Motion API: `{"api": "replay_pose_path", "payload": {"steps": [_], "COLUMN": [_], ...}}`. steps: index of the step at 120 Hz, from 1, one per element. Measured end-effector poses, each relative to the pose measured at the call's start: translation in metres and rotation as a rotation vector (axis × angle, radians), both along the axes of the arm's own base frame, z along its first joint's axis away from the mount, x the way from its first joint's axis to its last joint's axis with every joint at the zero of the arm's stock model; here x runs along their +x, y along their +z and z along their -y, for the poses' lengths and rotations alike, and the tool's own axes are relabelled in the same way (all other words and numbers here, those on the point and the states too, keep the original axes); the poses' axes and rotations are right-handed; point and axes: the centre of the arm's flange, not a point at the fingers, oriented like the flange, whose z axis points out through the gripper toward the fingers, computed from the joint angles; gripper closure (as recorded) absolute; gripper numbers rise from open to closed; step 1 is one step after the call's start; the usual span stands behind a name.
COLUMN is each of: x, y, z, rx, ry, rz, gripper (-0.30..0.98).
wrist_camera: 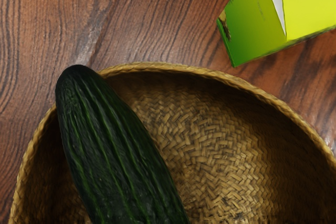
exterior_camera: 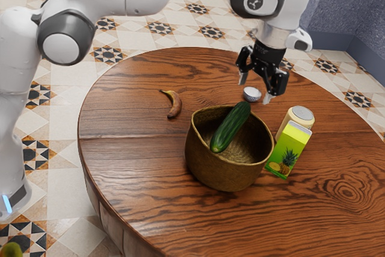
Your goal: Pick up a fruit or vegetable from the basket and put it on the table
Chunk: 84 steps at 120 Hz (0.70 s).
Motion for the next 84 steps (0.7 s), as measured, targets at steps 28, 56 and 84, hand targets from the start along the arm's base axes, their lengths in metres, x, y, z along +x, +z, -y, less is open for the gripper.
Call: {"api": "replay_pose_path", "payload": {"steps": [28, 56, 84], "x": [-0.035, -0.016, -0.011], "y": [-0.029, -0.049, -0.087], "z": [-0.002, 0.008, 0.011], "rx": [-0.001, 0.000, -0.015], "ry": [0.166, 0.311, 0.411], "rz": [0.015, 0.071, 0.029], "gripper": [0.00, 0.00, 0.00]}}
